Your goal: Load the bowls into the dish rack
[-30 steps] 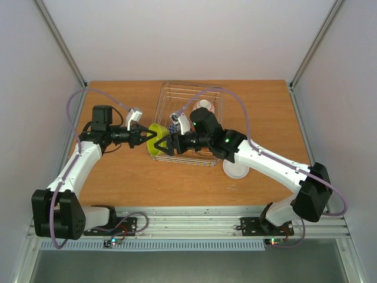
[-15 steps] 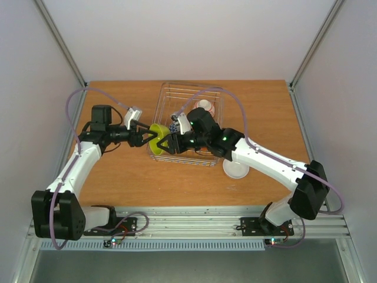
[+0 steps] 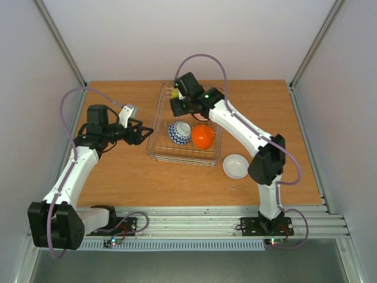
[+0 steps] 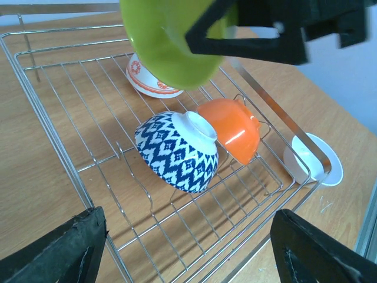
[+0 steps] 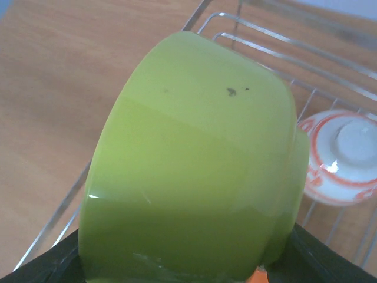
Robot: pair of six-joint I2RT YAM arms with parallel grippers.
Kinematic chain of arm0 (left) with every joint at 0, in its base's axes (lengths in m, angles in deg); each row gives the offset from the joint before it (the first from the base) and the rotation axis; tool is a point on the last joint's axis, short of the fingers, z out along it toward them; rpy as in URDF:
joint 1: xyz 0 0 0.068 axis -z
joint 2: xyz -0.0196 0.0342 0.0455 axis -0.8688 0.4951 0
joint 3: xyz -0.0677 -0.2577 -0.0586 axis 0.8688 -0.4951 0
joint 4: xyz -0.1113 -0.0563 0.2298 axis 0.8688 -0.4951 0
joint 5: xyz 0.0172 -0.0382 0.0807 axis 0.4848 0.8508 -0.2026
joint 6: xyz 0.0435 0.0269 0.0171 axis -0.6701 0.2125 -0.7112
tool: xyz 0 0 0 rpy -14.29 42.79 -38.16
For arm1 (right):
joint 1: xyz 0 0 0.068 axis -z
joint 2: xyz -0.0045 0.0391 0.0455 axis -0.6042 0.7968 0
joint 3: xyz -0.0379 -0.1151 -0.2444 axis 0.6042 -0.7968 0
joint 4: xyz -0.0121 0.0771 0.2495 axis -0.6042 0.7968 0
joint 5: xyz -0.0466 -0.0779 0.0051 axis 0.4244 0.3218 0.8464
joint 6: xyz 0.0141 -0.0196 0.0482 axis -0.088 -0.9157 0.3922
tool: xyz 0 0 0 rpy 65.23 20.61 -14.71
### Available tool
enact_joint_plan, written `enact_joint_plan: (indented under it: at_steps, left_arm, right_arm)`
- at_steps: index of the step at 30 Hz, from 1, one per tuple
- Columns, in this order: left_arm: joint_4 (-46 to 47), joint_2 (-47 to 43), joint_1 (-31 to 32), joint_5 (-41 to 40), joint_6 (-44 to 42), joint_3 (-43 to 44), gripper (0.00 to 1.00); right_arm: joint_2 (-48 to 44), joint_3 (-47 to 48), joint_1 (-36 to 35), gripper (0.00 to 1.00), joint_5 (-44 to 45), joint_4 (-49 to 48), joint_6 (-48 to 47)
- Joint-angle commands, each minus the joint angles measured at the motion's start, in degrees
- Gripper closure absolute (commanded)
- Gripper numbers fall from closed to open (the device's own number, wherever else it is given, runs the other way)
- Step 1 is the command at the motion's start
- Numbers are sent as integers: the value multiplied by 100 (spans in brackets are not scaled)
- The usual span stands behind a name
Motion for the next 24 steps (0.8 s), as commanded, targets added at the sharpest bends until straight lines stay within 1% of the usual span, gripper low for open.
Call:
enact_joint_plan:
  at_steps: [1, 5, 9, 17, 24]
  left_arm:
    - [256, -47, -6, -101, 32, -16, 23]
    - [236, -10, -5, 33, 14, -6, 23]
    - [214, -35, -2, 35, 4, -6, 23]
    - [200, -26, -5, 59, -30, -6, 23]
    - [193, 48, 1, 118, -22, 2, 23]
  right_arm:
    - [785, 1178, -19, 99, 1289, 710, -810]
    - [1462, 1777, 18, 99, 1552, 483, -1242]
    - [2383, 2860, 28, 99, 2340, 729, -1604]
    - [3197, 3380, 82, 99, 3095, 622, -2214]
    - [3782, 3723, 101, 99, 3372, 606, -2619]
